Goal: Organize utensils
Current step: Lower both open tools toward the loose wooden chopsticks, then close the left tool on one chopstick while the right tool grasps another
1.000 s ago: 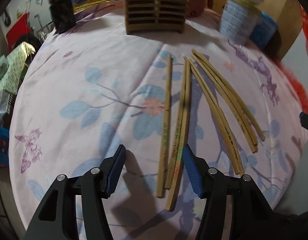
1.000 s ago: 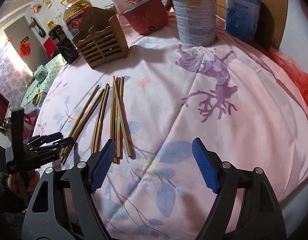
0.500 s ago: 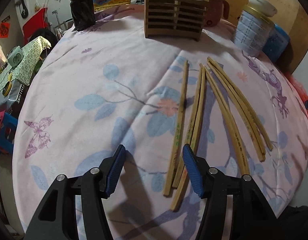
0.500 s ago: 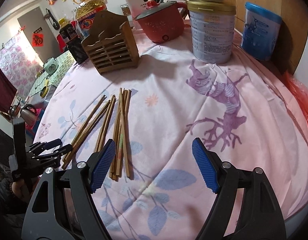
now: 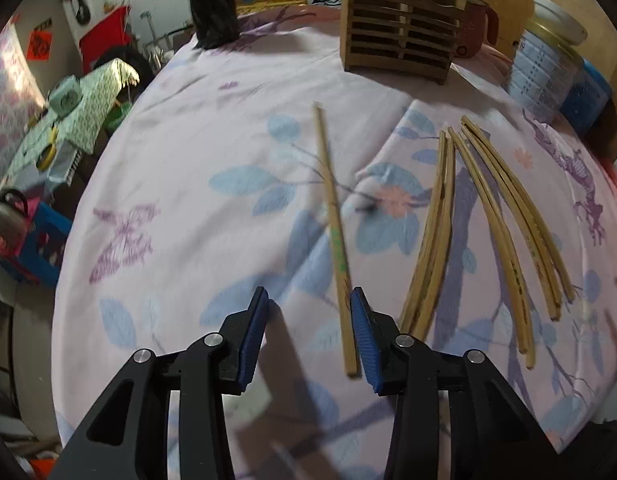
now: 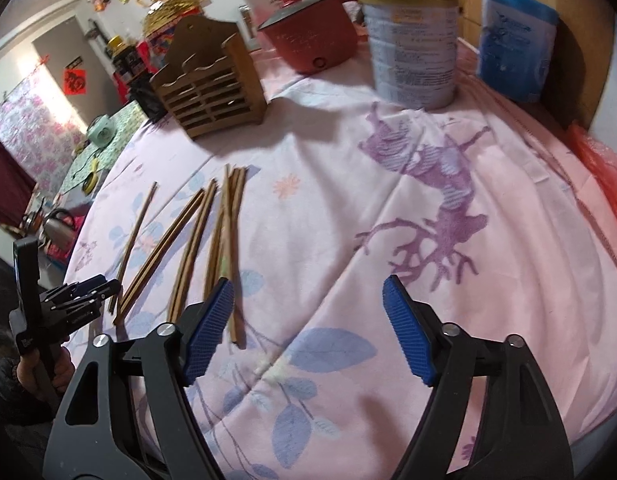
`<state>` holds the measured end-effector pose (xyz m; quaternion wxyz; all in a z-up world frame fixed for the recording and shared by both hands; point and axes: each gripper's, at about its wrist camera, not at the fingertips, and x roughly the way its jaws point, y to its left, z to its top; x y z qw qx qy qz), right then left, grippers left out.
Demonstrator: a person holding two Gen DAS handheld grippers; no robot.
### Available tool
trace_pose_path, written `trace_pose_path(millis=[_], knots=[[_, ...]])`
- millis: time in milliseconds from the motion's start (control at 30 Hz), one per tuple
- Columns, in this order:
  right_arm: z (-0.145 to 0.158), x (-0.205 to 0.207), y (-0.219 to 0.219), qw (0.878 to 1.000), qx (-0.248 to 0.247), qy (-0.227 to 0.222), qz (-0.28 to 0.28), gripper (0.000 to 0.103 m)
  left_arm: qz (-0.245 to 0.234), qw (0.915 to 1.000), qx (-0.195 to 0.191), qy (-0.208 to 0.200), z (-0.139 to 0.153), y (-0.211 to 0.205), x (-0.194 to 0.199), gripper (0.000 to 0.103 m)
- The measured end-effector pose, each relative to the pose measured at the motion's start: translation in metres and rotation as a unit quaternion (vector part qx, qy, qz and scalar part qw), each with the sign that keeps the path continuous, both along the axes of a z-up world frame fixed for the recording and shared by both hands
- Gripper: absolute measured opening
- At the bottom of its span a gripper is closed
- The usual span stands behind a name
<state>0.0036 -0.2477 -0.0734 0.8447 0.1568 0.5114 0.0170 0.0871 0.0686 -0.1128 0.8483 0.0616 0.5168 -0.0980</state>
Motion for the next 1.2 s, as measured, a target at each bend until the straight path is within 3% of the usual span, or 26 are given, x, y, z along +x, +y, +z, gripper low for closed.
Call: trace_pose_path(millis=[200, 267, 333, 400, 633, 867, 1033, 1200], knots=[[-0.019, 0.001, 0.027, 0.995, 0.011, 0.016, 0.097, 0.053, 0.001, 0.9999, 0.003, -0.012, -0.001, -0.009, -0.009, 0.040], [-0.025, 0.001, 0.040, 0.991, 0.004, 0.024, 0.132, 0.046, 0.001, 0.9999, 0.003, -0.016, 0.000, -0.009, -0.008, 0.033], [-0.029, -0.001, 0.054, 0.986, -0.007, 0.029, 0.161, 0.039, 0.001, 0.9999, 0.000, -0.014, 0.001, -0.008, -0.007, 0.014], [-0.034, -0.002, 0.064, 0.983, -0.017, 0.031, 0.178, 0.031, 0.005, 0.9999, -0.007, -0.010, 0.001, -0.004, -0.006, 0.008], [-0.054, 0.003, 0.069, 0.985, -0.026, 0.024, 0.166, 0.007, 0.010, 0.9998, -0.012, -0.008, 0.001, 0.001, -0.009, 0.011], [-0.054, 0.005, 0.037, 0.994, -0.035, 0.021, 0.103, 0.006, 0.019, 0.9995, -0.020, -0.015, 0.001, 0.002, -0.002, 0.007], [-0.058, 0.005, 0.029, 0.996, -0.020, 0.025, 0.088, 0.007, 0.023, 0.9991, -0.033, -0.013, 0.004, 0.005, -0.001, 0.006], [-0.039, 0.006, 0.027, 0.996, -0.048, -0.004, 0.080, 0.007, 0.026, 0.9982, -0.046, -0.027, 0.024, 0.011, -0.003, 0.006]])
